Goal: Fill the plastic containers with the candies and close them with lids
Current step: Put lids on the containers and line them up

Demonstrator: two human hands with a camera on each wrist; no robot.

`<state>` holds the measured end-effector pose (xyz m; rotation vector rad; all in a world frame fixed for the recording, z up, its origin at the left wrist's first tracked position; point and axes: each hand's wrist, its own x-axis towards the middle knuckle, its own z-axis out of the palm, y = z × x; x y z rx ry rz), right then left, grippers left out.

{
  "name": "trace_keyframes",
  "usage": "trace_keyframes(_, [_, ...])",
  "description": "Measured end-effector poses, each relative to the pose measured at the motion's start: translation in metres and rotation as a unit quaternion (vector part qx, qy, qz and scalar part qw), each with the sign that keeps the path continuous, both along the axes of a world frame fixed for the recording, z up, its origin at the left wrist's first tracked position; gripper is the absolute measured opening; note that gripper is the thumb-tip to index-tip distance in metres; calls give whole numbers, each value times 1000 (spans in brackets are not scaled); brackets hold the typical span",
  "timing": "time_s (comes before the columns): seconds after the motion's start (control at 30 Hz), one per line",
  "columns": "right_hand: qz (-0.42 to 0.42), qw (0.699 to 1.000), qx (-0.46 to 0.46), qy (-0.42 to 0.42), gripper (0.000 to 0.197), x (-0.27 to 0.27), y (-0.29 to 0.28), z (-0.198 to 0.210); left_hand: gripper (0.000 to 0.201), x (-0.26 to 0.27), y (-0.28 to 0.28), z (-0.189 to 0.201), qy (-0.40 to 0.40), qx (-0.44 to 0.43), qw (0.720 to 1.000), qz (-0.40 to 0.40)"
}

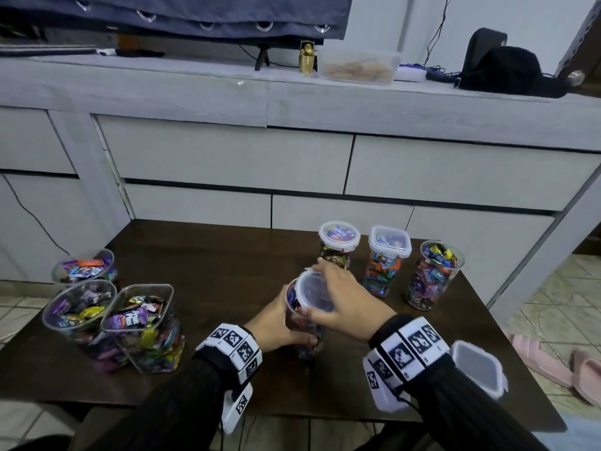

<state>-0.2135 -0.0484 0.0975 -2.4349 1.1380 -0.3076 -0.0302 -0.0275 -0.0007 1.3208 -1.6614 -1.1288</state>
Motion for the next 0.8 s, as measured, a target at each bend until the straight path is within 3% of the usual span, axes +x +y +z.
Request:
trace_keyframes(0.13, [17, 999, 4, 43, 86, 13, -1, -6, 121, -2, 1, 3, -4, -6, 1000, -8])
trace_keyframes(0.53, [27, 987, -58, 148, 80, 18, 0, -13, 117, 0, -1, -2, 7, -9, 1000, -15])
trace_keyframes(0.7, [46, 995, 10, 92, 79, 13, -3, -11, 113, 2, -2, -7, 3, 5, 1000, -5])
trace_keyframes(0.8, [70, 993, 57, 74, 80, 8, -8, -10, 127, 7, -3, -6, -13, 21, 1000, 2])
